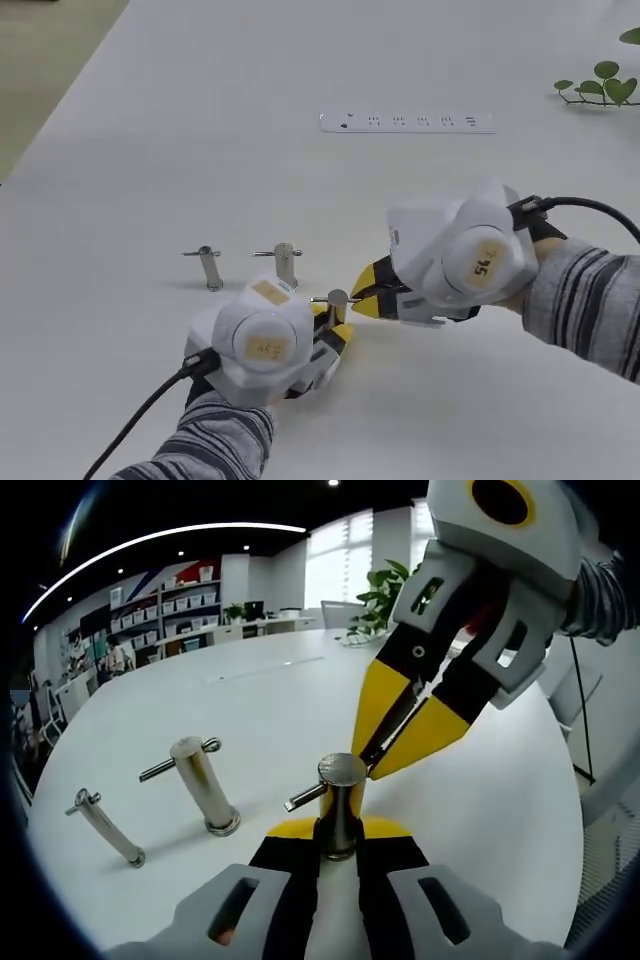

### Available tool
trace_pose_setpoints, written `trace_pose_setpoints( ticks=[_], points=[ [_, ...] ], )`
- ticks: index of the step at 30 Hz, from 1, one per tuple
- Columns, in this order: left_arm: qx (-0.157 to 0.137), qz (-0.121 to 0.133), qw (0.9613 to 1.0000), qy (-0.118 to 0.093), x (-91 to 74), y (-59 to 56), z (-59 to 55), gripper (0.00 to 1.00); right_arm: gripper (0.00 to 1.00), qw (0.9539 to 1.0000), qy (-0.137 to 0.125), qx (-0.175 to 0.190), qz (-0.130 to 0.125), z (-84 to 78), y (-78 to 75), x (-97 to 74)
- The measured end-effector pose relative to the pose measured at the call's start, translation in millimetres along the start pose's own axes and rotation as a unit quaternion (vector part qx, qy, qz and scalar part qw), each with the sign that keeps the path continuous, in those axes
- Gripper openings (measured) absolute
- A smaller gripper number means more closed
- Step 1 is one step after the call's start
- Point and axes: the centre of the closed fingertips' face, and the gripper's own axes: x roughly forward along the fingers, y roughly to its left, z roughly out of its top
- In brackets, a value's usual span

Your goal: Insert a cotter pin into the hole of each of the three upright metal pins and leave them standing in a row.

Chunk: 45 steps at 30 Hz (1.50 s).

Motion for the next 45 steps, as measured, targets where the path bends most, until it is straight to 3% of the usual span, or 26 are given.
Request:
trace_pose_setpoints(
  ticks=[8,13,26,42,45],
  points=[
    [-0.006,0.009,0.9999,0.001,0.5,0.0,-0.1,0.10,0.00,0.9998,-0.005,0.017,-0.004,2.1,-2.3,-9.4],
    [-0.011,0.015,0.9998,0.001,1.0,0.6,-0.2,0.10,0.00,0.9997,0.001,0.023,-0.004,-2.7,-1.9,-9.2],
    [-0.024,0.023,0.9995,0.002,1.5,1.1,-0.7,0.10,0.00,0.9997,-0.004,0.025,-0.004,3.5,-3.0,-8.3],
    [-0.018,0.026,0.9995,0.004,1.9,1.3,-0.8,0.10,0.00,0.9993,-0.006,0.035,-0.010,3.4,-3.7,-8.0],
    [-0.004,0.029,0.9995,0.009,2.4,0.9,-1.2,0.10,0.00,0.9990,-0.008,0.044,-0.008,3.1,-3.4,-6.5]
  ],
)
